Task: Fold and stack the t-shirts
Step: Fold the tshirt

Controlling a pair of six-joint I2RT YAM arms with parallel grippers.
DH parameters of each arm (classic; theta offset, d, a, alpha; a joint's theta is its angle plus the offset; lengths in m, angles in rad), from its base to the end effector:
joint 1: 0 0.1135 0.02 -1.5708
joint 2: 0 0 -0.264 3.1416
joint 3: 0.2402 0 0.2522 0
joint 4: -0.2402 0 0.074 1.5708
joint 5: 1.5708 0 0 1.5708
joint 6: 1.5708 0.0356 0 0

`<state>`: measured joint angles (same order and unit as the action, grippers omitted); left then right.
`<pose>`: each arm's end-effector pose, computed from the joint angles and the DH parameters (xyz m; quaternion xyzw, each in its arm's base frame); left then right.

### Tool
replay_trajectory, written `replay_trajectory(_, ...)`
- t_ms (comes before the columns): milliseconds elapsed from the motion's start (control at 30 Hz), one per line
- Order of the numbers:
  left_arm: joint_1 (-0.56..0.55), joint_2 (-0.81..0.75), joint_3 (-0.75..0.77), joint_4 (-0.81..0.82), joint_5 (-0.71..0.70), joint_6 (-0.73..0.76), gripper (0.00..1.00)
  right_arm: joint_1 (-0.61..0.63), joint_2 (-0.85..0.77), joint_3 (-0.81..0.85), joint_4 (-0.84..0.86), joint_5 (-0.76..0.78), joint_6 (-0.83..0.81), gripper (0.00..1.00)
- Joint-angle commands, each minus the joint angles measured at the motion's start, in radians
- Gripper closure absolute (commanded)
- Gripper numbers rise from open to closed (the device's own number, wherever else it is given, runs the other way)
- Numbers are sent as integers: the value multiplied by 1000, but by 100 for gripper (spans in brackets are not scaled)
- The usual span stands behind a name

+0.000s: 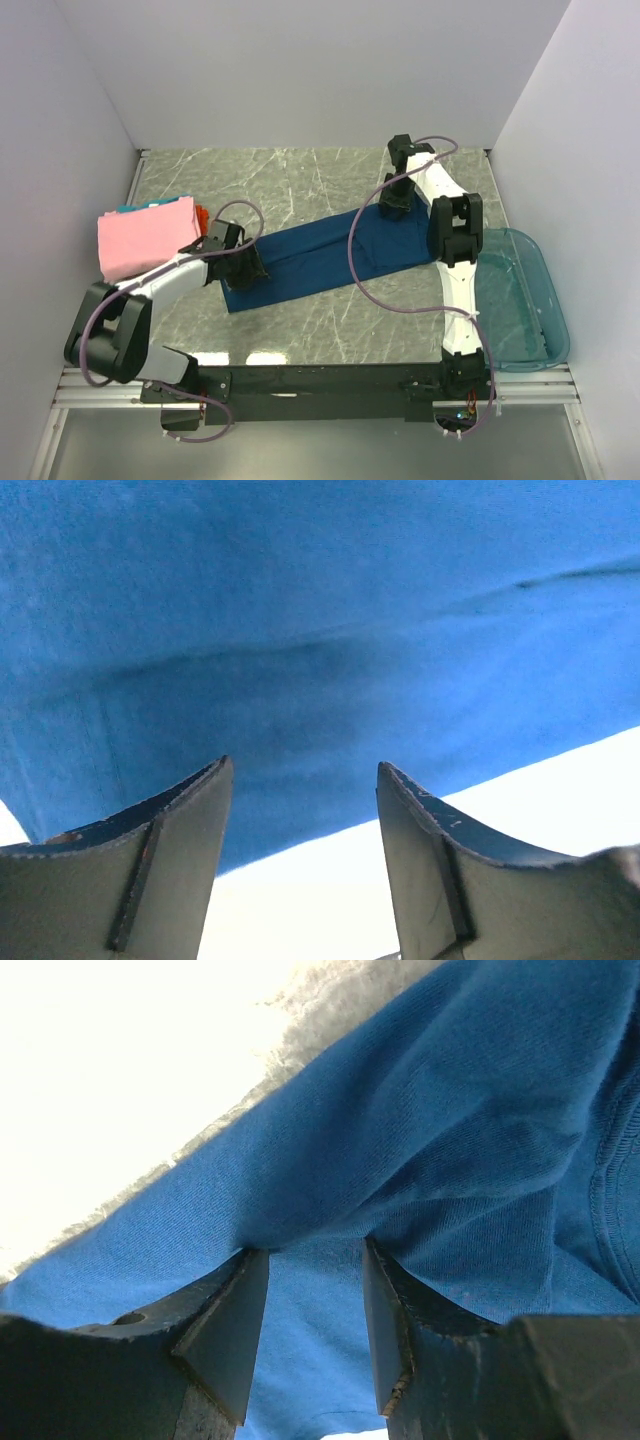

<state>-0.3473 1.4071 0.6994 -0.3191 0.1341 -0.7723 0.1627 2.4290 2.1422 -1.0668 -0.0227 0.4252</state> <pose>0.2416 -0.0925 0.1668 -0.1851 0.9433 -0.1970 0.1929 0.4886 0.0810 0.1673 0.1289 0.9857 0.0422 0.1005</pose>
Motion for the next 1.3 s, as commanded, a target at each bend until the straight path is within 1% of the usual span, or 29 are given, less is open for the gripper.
replay_trajectory(0, -9, -100, 8, 14, 9, 2, 34, -9, -16, 31, 36, -38, -14, 51)
replay_trajectory(100, -9, -114, 78, -26, 2, 30, 32, -9, -56, 45, 48, -63, -14, 51)
replay_trajectory(233, 2, -60, 195, -35, -27, 91, 29, -11, -100, 87, 34, -80, -13, 50)
replay_trajectory(333, 30, 5, 230, -11, -19, 136, 28, -11, -145, 93, 13, -62, -2, 50)
replay_trajectory(400, 33, 33, 241, 0, -21, 148, 29, -11, -197, 53, 19, -59, 3, 51)
replay_trajectory(567, 33, 101, 200, 40, -30, 153, 30, -9, -320, -120, 67, -62, 12, 51)
replay_trajectory(667, 33, 122, 157, 66, -40, 145, 30, -9, -366, -275, 102, -83, 18, 51)
replay_trajectory(767, 33, 135, 120, 83, -45, 134, 30, -8, -406, -381, 142, -80, 29, 52)
replay_trajectory(867, 33, 130, 88, 94, -48, 116, 29, -8, -403, -427, 154, -80, 37, 52)
replay_trajectory(1000, 33, 101, 32, 98, -50, 94, 29, -6, -367, -439, 160, -80, 49, 53)
replay_trajectory(1267, 25, 55, -49, 100, -30, 59, 29, 1, -259, -407, 166, -79, 69, 54)
